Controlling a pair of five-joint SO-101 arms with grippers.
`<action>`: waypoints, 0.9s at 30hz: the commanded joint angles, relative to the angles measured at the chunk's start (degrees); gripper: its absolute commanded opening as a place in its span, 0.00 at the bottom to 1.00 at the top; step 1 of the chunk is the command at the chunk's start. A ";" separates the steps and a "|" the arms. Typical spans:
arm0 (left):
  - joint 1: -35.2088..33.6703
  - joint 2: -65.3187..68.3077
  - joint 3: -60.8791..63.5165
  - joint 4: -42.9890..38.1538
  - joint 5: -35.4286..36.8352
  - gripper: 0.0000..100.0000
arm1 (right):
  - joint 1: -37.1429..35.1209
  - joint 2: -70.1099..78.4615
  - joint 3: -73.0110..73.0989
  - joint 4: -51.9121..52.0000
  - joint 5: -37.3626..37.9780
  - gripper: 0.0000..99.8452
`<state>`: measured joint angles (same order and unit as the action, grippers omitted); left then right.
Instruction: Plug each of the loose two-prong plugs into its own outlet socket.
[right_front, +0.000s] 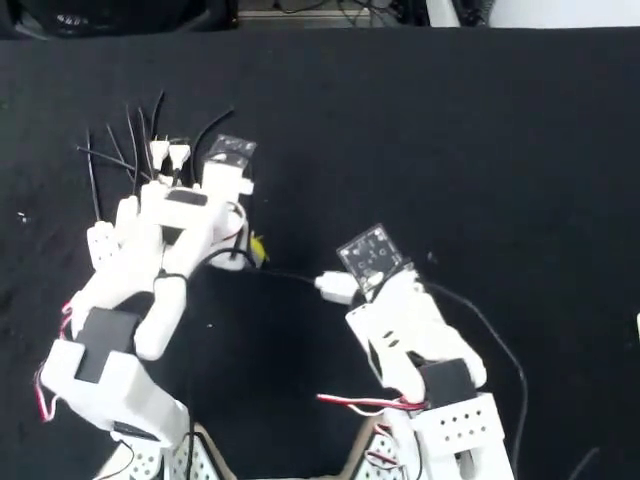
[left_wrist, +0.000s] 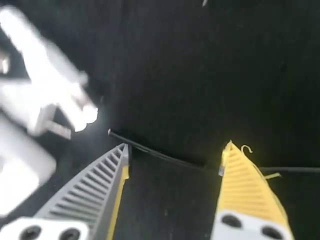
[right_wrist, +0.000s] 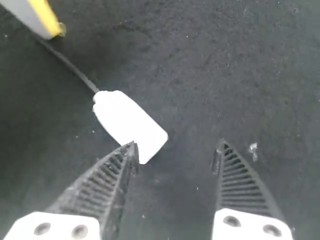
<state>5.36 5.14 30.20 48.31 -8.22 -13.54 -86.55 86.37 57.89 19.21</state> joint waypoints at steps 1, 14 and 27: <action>-2.95 -6.15 3.03 5.27 -0.62 0.29 | -0.44 -0.84 -0.31 -1.41 -0.44 0.23; -4.70 -13.98 8.57 -2.46 -0.62 0.29 | -12.57 0.31 1.36 0.70 3.96 0.23; -5.32 -7.21 10.24 1.05 -0.62 0.29 | -2.02 20.44 -4.62 -16.79 7.12 0.23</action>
<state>0.70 -2.33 40.57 44.79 -8.40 -18.11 -71.16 87.43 44.70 25.36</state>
